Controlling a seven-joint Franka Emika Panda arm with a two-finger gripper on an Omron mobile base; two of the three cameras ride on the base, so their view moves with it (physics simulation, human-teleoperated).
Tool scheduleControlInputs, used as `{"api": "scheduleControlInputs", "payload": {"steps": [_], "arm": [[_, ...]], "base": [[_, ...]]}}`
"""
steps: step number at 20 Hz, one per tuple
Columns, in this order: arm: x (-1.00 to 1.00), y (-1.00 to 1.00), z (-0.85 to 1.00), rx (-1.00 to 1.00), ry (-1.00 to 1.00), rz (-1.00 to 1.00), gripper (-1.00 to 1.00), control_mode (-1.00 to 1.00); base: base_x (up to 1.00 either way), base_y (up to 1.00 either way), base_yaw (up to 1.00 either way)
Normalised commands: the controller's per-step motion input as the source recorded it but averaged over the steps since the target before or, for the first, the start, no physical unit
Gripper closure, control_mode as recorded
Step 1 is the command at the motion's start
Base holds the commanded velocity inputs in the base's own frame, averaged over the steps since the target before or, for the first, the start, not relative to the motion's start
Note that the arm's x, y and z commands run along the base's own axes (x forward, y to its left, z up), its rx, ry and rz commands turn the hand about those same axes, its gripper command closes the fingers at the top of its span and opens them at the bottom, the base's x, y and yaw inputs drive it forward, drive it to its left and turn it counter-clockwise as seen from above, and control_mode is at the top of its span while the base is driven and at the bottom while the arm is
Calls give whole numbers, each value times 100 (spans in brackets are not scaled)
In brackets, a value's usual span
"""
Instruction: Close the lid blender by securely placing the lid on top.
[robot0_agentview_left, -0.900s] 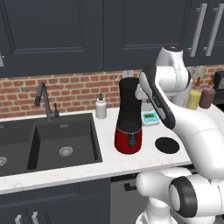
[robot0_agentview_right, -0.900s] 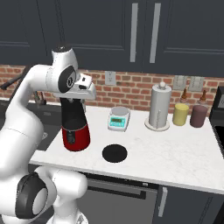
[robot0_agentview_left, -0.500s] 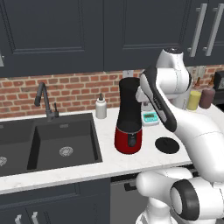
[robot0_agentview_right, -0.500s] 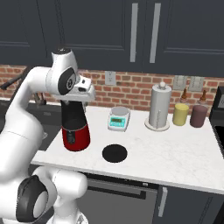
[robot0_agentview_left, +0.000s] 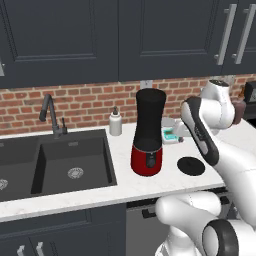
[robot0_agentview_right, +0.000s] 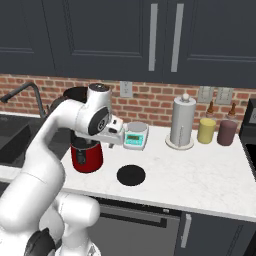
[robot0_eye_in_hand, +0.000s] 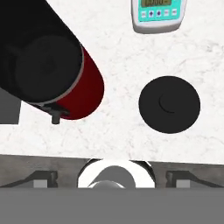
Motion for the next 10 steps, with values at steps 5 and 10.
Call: {"api": "scheduleControlInputs", "payload": {"steps": [5, 10], "arm": [[-21, -59, -87, 2, 5, 0, -100, -100], [12, -1, -50, -3, 9, 0, -100, -100]], "base": [[0, 0, 0], [0, 0, 0]]}}
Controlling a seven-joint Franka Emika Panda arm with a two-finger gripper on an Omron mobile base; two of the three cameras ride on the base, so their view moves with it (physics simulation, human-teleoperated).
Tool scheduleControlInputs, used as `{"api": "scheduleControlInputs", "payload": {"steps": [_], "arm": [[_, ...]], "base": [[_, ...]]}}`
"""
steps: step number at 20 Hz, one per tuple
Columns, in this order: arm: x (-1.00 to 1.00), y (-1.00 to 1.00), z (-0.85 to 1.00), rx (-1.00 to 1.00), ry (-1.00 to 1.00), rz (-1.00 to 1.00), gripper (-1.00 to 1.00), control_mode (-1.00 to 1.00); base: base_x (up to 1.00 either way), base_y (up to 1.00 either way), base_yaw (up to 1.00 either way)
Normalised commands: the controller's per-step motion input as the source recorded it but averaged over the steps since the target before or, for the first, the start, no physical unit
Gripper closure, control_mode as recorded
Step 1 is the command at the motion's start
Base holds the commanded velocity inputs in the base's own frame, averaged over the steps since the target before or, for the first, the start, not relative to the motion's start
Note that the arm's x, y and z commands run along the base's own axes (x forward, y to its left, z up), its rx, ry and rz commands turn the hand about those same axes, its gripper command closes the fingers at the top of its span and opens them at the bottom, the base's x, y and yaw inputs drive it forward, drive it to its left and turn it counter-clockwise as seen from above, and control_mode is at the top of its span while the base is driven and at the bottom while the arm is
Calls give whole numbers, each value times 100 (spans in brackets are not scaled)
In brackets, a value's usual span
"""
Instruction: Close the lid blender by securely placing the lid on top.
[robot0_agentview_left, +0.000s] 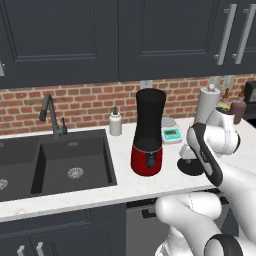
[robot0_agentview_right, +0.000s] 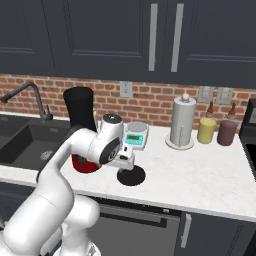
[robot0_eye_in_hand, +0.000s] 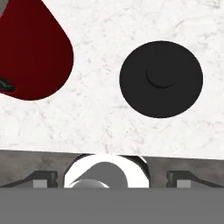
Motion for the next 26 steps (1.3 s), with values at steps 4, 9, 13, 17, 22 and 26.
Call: {"api": "scheduleControlInputs", "payload": {"steps": [4, 9, 13, 17, 22, 26], "arm": [[29, -10, -24, 0, 13, 0, -100, -100], [26, -25, -18, 0, 11, 0, -100, -100], [21, -10, -24, 0, 12, 0, -100, -100], [13, -3, -22, 0, 4, 5, -100, -100], [17, 0, -26, 0, 0, 5, -100, -100], [19, -14, -24, 0, 0, 3, -100, -100]], "base": [[0, 0, 0], [0, 0, 0], [0, 0, 0], [0, 0, 0], [0, 0, 0], [0, 0, 0]]}}
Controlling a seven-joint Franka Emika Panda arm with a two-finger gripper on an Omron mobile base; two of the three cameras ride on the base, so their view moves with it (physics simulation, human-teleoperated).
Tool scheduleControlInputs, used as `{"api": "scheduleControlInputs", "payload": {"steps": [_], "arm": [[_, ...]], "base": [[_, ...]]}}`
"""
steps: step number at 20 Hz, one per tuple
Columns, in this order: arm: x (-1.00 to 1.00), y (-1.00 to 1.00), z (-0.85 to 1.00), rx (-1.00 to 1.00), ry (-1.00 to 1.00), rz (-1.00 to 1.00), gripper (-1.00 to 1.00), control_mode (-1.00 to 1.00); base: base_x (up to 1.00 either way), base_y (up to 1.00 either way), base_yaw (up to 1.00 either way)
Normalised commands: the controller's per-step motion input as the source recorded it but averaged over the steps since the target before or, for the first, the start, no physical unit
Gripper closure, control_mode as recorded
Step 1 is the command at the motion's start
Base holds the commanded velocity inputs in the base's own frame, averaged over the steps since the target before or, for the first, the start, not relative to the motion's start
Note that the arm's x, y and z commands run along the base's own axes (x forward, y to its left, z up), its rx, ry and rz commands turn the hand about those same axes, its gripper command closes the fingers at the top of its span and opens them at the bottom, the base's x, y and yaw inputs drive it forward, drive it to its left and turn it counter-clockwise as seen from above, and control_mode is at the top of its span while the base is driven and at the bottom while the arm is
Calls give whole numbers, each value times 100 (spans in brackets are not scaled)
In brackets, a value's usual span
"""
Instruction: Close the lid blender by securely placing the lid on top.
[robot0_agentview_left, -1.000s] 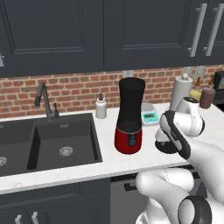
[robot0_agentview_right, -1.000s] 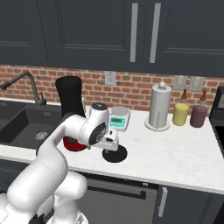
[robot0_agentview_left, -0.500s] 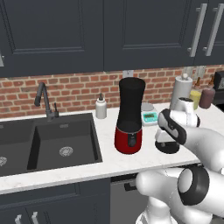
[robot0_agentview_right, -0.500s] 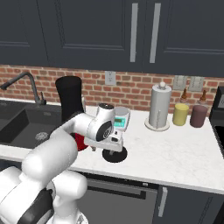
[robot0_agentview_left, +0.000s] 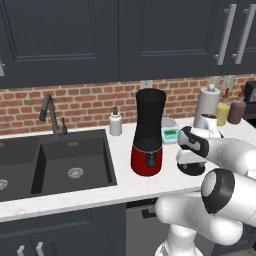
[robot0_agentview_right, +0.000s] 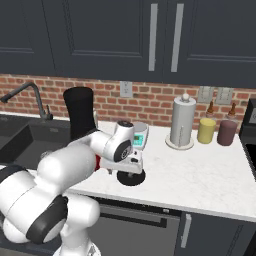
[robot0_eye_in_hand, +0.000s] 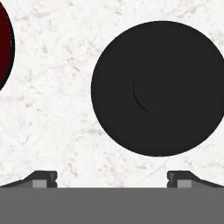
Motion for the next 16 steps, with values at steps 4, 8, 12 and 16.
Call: {"api": "scheduleControlInputs", "payload": {"steps": [4, 8, 12, 16], "arm": [[18, -20, -14, 0, 0, 0, -100, -100], [32, -11, -8, 0, 0, 0, -100, -100], [35, -4, -8, 0, 0, 0, -100, -100], [34, -2, -13, 0, 0, 0, -100, -100]], "base": [[0, 0, 0], [0, 0, 0], [0, 0, 0], [0, 0, 0]]}}
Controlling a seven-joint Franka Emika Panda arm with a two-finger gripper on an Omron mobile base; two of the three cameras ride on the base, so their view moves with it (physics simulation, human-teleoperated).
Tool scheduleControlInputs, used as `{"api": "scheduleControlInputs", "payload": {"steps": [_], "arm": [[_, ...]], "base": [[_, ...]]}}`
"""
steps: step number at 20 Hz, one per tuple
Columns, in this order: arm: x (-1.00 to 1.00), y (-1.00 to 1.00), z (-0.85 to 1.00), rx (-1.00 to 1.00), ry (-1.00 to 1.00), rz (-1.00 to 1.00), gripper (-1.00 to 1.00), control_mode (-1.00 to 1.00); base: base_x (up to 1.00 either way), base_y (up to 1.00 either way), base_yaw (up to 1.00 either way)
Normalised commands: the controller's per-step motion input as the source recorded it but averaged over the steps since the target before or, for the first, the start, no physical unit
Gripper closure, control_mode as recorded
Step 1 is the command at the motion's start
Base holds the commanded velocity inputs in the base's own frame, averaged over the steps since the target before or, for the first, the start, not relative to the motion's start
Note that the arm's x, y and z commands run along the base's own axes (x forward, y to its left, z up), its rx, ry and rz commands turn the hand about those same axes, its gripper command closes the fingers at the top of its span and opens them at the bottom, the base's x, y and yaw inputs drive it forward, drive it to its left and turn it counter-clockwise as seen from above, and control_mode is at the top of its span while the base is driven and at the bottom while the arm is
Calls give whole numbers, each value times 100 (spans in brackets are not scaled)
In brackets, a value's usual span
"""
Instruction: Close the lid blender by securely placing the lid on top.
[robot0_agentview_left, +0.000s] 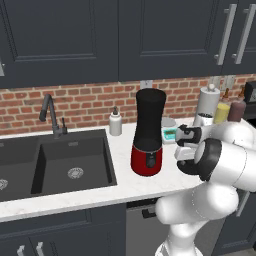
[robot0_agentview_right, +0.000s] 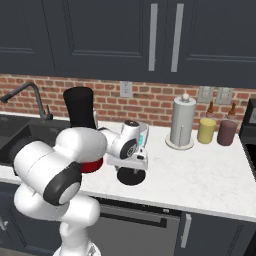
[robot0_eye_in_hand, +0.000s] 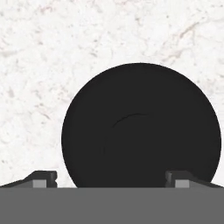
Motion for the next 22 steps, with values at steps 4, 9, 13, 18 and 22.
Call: {"api": "scheduleControlInputs", "payload": {"steps": [4, 9, 13, 18, 22], "arm": [[19, -13, -16, 0, 0, 0, -100, -100], [14, -20, -17, 0, 0, 0, -100, -100], [0, -8, -10, 0, 0, 0, -100, -100], [-1, 0, -9, 0, 0, 0, -100, -100], [-11, 0, 0, -2, 0, 0, -100, -100]], "base": [[0, 0, 0], [0, 0, 0], [0, 0, 0], [0, 0, 0], [0, 0, 0]]}}
